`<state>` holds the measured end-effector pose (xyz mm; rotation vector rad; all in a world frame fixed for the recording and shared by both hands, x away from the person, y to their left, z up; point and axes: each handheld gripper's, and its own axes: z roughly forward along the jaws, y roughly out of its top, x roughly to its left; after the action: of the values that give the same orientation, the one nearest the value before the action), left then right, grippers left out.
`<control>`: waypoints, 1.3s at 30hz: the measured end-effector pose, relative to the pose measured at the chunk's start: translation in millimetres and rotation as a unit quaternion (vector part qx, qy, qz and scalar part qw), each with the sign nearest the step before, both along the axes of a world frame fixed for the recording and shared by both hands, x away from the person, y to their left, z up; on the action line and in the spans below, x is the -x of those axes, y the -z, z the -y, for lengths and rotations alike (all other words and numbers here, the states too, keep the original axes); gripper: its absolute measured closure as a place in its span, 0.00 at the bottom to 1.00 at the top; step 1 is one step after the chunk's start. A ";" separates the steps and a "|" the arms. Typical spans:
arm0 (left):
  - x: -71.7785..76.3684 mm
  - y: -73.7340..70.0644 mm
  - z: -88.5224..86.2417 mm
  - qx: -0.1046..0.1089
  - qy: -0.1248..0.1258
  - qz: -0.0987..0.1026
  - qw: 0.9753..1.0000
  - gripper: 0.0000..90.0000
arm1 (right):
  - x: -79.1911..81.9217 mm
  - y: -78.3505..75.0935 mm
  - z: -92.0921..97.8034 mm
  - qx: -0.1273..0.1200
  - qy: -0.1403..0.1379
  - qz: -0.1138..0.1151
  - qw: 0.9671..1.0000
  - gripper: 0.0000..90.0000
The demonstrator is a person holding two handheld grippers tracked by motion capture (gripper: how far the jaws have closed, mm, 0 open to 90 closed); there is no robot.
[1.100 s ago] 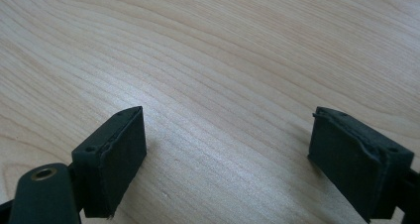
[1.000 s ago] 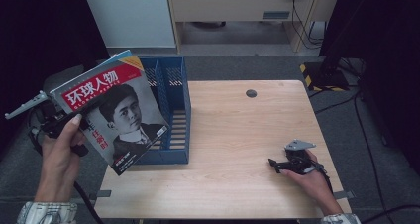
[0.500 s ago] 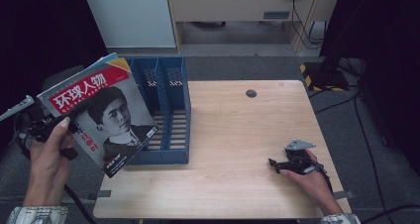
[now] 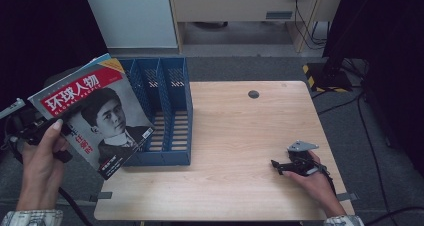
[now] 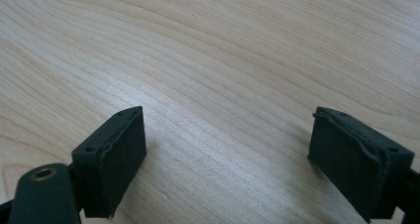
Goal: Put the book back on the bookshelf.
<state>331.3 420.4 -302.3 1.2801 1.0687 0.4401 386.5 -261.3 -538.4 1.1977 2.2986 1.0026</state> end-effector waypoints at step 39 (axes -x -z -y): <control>-31.9 3.9 -41.3 -0.030 -0.073 -0.018 0.997 0.96 | -0.2 0.0 0.2 0.001 -0.001 0.000 1.000 0.16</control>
<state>363.3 461.7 -306.2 1.2707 1.1926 0.5641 386.6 -261.6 -538.4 1.1944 2.3011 1.0018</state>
